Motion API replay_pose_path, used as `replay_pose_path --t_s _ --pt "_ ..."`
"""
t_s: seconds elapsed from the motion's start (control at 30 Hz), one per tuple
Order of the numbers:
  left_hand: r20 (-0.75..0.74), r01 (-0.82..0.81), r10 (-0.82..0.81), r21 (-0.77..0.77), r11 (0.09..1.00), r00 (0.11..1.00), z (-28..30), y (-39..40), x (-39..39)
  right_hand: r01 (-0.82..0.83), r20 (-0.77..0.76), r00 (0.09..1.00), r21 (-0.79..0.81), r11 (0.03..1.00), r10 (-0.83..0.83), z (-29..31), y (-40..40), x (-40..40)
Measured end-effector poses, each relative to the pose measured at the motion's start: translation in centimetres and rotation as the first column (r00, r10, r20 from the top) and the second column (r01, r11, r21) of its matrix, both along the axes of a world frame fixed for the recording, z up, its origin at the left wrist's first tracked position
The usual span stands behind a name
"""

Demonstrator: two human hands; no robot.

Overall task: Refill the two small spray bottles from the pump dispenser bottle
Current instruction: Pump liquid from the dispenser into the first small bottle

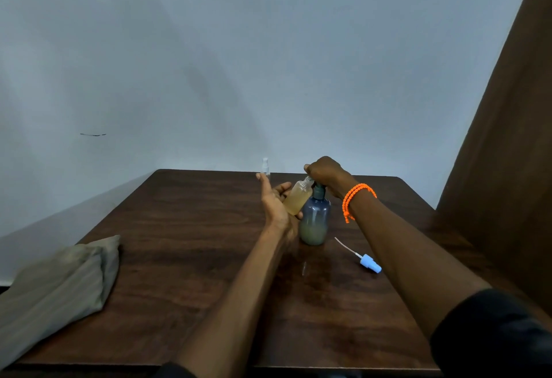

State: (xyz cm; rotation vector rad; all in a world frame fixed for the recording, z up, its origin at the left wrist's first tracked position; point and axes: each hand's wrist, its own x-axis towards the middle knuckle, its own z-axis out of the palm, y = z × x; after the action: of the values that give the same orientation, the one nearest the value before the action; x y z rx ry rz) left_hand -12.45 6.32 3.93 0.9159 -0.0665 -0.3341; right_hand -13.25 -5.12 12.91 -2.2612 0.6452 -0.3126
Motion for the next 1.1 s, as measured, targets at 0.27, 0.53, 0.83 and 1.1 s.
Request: replay_pose_path --t_s 0.27,0.53,0.83,1.1 --pt "-0.008 0.011 -0.011 0.012 1.0 1.0 0.4 0.0 -0.4 -0.013 0.023 1.0 0.032 0.999 0.012 -0.8 -0.2 0.6" --pt "-0.008 0.094 -0.094 -0.029 0.995 0.996 1.0 0.4 -0.8 0.004 0.032 0.999 0.045 0.999 -0.006 0.1 0.0 0.2" --pt "-0.011 0.11 -0.11 -0.002 0.994 0.994 0.5 0.4 -0.7 0.016 0.021 1.0 0.037 0.999 -0.017 -1.2 -0.3 0.6" --pt "-0.02 0.114 -0.114 -0.001 0.994 0.993 0.6 0.2 -0.4 0.007 0.061 0.998 0.103 0.995 -0.013 -1.1 -0.5 1.2"
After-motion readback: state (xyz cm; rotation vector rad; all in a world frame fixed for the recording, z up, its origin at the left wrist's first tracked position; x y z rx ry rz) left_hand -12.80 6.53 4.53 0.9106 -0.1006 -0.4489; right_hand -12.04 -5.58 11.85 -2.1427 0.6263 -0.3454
